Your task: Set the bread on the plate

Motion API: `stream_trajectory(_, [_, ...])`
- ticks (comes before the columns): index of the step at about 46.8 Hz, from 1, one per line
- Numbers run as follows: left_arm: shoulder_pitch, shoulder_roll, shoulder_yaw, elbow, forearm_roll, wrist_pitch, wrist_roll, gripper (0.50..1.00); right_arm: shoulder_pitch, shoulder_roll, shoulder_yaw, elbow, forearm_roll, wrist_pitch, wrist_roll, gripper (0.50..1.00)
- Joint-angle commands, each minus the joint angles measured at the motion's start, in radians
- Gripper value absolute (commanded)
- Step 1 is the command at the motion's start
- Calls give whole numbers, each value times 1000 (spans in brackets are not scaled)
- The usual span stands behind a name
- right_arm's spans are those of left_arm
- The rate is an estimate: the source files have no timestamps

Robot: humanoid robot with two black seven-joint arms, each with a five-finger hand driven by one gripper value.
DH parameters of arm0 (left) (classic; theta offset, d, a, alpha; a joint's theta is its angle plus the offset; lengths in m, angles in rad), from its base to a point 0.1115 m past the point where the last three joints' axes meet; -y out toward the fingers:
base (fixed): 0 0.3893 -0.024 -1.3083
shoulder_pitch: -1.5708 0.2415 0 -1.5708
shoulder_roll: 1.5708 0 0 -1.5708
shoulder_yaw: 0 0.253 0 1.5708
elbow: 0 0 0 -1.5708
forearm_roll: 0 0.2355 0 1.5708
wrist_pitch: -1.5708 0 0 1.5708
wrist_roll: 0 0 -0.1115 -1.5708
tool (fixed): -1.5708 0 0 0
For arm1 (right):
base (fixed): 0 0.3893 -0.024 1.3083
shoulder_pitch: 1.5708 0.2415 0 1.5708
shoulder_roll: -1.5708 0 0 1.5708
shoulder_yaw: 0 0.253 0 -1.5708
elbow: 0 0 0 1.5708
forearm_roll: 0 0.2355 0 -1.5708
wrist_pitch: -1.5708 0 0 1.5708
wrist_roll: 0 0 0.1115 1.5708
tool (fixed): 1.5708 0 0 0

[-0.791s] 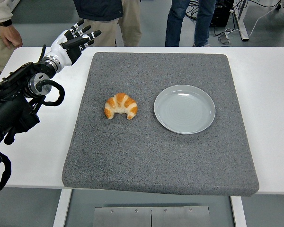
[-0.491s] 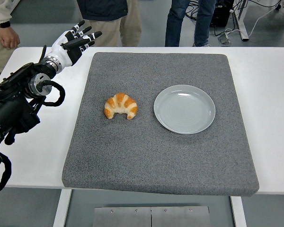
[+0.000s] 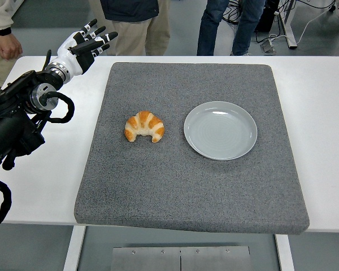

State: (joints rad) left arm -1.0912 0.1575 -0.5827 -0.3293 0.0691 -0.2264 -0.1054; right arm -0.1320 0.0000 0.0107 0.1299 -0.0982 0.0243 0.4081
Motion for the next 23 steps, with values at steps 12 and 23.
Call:
stream_trajectory(12, [10,23,14,-31,17,-11,-4,971,0,0,0,0,0,0,0,1000])
stream_trajectory(23, [11,102,76,-165,31,-7,-13,971,0,0,0,0,0,0,0,1000])
